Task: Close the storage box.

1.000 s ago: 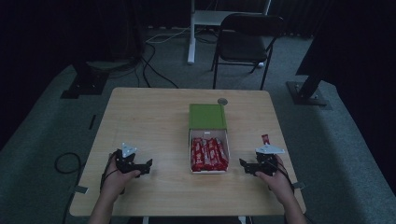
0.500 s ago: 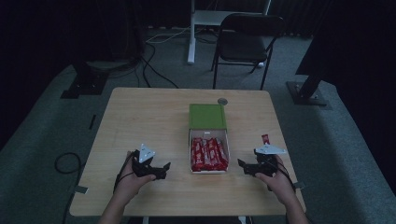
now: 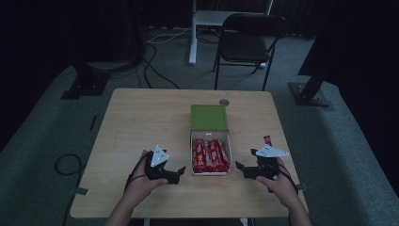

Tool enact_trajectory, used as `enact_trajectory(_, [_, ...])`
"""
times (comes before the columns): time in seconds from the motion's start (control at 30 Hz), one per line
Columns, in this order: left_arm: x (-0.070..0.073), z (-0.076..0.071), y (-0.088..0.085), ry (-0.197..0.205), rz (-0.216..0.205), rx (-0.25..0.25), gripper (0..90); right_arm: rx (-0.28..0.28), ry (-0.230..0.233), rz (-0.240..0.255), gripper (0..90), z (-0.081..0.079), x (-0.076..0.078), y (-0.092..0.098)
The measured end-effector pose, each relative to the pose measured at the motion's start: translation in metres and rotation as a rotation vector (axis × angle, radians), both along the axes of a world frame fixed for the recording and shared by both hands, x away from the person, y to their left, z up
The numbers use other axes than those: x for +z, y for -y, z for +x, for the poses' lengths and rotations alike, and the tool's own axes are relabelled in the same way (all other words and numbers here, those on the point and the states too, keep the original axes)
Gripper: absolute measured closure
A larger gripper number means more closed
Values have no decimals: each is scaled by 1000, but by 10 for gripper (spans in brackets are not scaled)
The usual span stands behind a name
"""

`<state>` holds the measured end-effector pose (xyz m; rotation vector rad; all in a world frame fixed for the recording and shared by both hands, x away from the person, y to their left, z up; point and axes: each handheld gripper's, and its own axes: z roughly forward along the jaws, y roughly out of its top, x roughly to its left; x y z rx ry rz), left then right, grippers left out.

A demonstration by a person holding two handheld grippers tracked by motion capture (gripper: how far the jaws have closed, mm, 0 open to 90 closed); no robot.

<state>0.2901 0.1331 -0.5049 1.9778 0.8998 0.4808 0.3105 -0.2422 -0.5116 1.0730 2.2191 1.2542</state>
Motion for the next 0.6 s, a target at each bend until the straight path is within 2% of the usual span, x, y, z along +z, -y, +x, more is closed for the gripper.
enact_trajectory(0.1, [2, 1, 6, 2, -18, -19, 26, 10, 3, 2, 122, -1, 2, -2])
enact_trajectory(0.17, [3, 1, 10, 12, -7, -32, 26, 28, 7, 6, 121, -1, 3, -5])
enact_trajectory(0.3, [4, 4, 16, 15, -13, -47, 26, 64, 15, 34, 122, -3, 6, -9])
enact_trajectory(0.4, [4, 6, 20, 19, -5, -51, 26, 54, 22, 17, 122, -2, 6, -12])
enact_trajectory(0.6, [2, 11, 23, 16, -8, -48, 26, 52, 16, 32, 122, 3, 4, -15])
